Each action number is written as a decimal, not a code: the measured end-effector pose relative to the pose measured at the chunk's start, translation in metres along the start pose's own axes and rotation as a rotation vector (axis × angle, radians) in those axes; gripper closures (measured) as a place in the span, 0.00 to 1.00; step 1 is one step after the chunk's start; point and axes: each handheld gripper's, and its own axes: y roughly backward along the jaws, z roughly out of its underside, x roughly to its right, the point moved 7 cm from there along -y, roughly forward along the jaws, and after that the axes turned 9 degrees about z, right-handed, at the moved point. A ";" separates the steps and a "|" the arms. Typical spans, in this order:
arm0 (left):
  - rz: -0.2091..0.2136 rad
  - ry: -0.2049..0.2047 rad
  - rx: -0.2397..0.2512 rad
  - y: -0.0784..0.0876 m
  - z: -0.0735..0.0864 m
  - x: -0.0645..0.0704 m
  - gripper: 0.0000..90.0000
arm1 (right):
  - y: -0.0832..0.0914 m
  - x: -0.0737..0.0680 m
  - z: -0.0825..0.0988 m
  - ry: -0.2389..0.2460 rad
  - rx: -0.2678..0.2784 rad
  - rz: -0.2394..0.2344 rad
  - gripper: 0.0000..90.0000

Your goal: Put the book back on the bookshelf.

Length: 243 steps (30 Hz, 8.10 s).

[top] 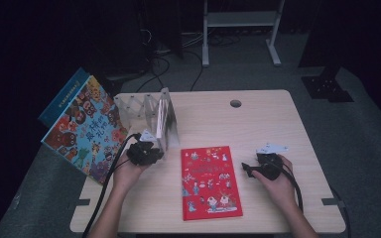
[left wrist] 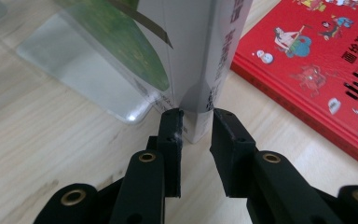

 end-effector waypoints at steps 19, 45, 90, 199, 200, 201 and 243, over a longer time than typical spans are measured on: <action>0.023 -0.007 0.026 -0.013 -0.009 0.005 0.70 | 0.000 0.000 0.000 0.000 0.000 0.000 0.28; 0.141 -0.179 -0.041 -0.010 0.049 0.069 0.02 | -0.001 -0.001 0.002 0.000 -0.021 0.004 0.14; 0.312 -0.305 0.026 -0.041 0.037 0.109 0.00 | 0.016 -0.037 -0.016 -0.030 -0.055 -0.289 0.62; 0.331 -0.325 0.025 -0.046 0.032 0.114 0.00 | 0.037 -0.035 -0.050 -0.139 -0.371 -0.693 0.77; 0.331 -0.325 0.025 -0.046 0.032 0.114 0.00 | 0.038 -0.037 -0.051 -0.135 -0.370 -0.696 0.77; 0.331 -0.325 0.025 -0.046 0.032 0.114 0.00 | 0.038 -0.038 -0.052 -0.130 -0.368 -0.694 0.77; 0.331 -0.323 0.025 -0.046 0.032 0.114 0.00 | 0.009 -0.072 -0.098 -0.148 -0.364 -0.781 0.86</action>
